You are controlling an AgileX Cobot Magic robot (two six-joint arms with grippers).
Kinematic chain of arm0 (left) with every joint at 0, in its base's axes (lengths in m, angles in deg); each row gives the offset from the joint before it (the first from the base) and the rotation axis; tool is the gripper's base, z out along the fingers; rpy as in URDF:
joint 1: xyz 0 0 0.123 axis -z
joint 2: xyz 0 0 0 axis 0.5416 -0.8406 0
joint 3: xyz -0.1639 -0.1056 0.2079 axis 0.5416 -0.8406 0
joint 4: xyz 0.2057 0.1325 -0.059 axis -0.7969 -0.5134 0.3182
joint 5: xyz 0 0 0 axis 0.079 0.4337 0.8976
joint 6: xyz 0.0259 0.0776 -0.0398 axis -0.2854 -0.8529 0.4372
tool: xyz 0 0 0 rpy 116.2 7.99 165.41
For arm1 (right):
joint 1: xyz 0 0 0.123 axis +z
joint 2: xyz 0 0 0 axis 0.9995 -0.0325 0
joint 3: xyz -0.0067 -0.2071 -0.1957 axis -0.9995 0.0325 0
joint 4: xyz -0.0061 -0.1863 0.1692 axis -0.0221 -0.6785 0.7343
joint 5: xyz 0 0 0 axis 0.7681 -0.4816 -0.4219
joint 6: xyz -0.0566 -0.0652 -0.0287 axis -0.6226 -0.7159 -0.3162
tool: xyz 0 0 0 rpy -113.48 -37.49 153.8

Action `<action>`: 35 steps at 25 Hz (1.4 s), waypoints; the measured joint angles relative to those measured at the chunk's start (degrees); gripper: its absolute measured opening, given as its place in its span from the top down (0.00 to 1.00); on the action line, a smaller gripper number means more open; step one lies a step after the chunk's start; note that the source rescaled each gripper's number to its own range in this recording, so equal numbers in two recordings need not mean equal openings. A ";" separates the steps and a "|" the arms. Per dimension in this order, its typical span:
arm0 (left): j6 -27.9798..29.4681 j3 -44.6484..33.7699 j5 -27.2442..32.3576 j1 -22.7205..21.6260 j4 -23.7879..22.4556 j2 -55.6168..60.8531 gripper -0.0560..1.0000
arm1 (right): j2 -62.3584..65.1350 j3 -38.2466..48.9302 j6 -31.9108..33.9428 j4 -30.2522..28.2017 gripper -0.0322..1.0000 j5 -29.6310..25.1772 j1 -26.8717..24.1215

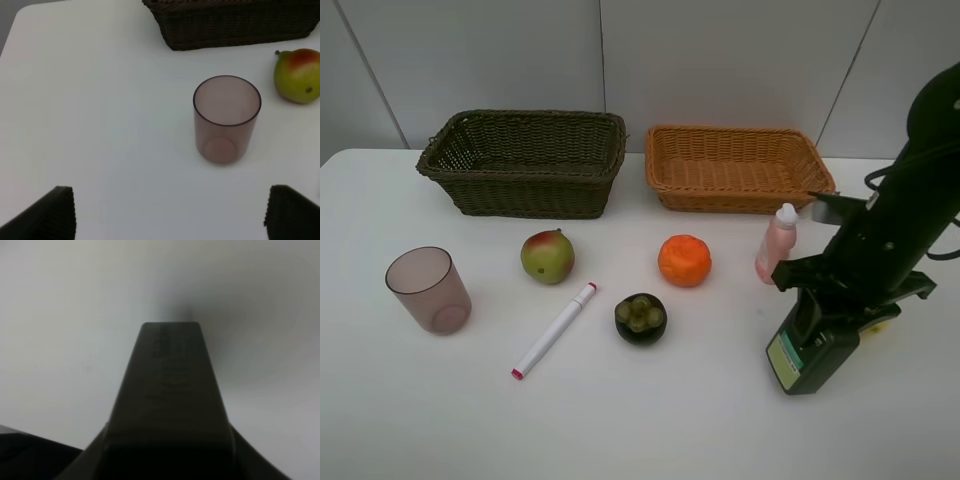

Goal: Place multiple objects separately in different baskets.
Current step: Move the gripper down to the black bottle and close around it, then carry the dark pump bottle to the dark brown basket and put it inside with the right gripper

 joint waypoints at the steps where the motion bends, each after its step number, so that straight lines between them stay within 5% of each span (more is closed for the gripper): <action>1: 0.00 0.00 0.00 0.00 0.00 0.00 0.00 | 0.00 -1.45 -0.23 0.00 0.88 -1.29 0.00; 8: 0.00 0.00 0.00 0.00 0.00 0.00 0.00 | 0.00 -15.93 -0.70 0.56 0.88 -9.55 0.00; 23: 0.00 0.00 0.00 0.00 0.00 0.00 0.00 | -9.50 -48.33 -4.25 8.72 0.88 -10.46 0.19; 35: 0.00 0.00 0.00 0.00 0.00 0.00 0.00 | -30.92 -73.55 -5.13 10.80 0.88 -8.86 10.64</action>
